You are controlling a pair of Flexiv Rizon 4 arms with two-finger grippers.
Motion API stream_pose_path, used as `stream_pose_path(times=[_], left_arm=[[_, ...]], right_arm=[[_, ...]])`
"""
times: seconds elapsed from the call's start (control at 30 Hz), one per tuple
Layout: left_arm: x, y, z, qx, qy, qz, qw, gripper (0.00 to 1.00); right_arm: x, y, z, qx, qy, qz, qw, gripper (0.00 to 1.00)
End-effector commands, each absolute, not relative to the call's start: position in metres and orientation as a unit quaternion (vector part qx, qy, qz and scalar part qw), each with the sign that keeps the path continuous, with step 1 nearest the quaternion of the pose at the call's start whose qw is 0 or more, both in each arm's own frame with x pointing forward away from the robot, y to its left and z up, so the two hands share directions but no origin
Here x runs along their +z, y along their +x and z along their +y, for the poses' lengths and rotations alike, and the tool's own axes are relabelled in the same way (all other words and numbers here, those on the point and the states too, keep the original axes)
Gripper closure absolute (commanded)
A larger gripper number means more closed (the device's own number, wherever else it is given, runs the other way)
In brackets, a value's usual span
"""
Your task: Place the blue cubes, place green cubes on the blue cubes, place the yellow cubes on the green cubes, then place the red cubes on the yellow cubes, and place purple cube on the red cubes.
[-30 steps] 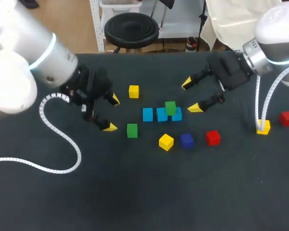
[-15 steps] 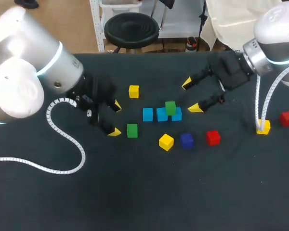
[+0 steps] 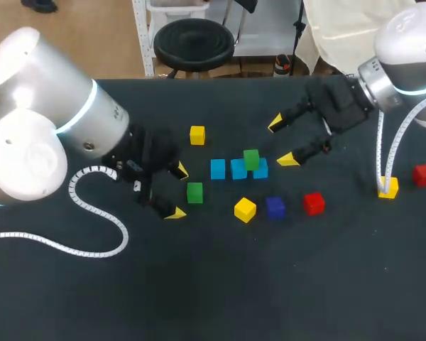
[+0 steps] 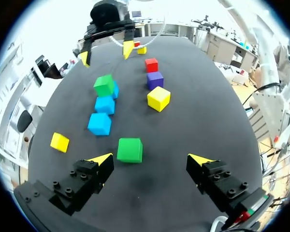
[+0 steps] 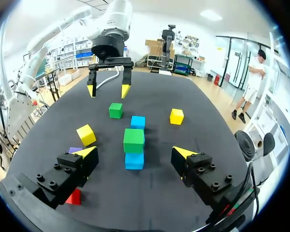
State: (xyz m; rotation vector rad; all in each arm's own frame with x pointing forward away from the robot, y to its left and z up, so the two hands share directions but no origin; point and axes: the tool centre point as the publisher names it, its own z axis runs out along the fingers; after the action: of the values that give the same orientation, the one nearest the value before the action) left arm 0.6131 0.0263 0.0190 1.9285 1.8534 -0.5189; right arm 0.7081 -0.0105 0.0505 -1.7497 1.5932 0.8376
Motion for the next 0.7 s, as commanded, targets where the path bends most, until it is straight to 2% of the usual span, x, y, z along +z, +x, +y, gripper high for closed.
stream_pose_path(times=[0.03, 0.7], left_arm=[[0.012, 0.631, 0.016, -0.2, 0.699, 0.66, 0.191, 0.0], [0.001, 0.638, 0.012, -0.191, 0.676, 0.696, 0.149, 0.0]], right_arm=[[0.051, 0.707, -0.011, 0.317, -0.662, 0.603, 0.312, 0.0], [0.051, 0.707, -0.011, 0.317, -0.662, 0.603, 0.312, 0.0]])
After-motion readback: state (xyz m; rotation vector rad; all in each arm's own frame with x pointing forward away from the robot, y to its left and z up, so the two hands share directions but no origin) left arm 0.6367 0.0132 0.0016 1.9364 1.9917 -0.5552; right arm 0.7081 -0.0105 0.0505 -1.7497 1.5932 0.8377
